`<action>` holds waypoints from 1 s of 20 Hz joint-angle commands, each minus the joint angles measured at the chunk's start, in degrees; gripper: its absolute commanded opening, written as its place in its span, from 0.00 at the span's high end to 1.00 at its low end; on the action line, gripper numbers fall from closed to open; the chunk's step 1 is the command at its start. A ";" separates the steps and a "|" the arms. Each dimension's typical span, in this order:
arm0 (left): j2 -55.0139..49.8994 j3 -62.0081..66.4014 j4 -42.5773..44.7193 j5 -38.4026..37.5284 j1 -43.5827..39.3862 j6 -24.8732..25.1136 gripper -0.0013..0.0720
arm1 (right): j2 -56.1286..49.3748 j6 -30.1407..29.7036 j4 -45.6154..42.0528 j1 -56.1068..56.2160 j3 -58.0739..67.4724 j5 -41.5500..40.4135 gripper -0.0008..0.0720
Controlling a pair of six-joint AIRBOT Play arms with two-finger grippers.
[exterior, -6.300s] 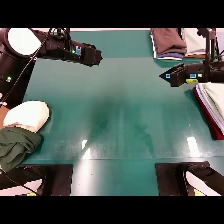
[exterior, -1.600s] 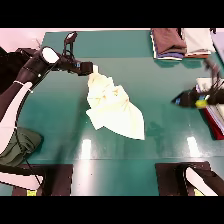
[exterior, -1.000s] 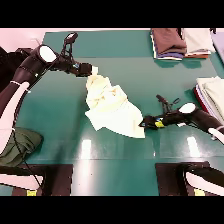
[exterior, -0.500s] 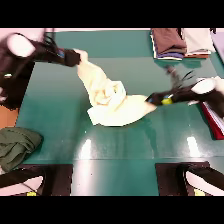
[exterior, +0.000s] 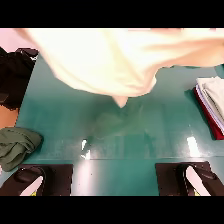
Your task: Fold the shirts.
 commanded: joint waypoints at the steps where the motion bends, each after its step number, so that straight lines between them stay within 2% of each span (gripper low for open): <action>1: 7.63 1.88 0.52 1.55 0.04 -0.31 0.95 | 3.17 0.07 -0.48 -6.67 9.49 1.11 0.97; 6: 7.80 7.58 -2.80 0.33 0.04 -0.20 0.95 | -1.57 0.24 -0.44 -7.63 21.66 2.21 0.97; 9: 4.04 6.56 -2.54 -5.07 0.04 -0.20 0.95 | -8.35 1.84 -0.09 -6.56 26.62 4.61 0.97; 13: -8.66 2.03 -2.25 -11.85 0.04 -0.04 0.95 | -19.41 3.45 -4.00 2.75 23.69 4.96 0.97; 17: -26.43 -2.84 -1.20 -8.48 0.04 -0.15 0.95 | -32.15 7.02 -19.80 13.33 14.62 3.98 0.97; 20: -39.54 -2.86 -0.81 -3.23 0.04 -0.24 0.95 | -41.62 7.19 -20.57 17.18 12.24 1.90 0.97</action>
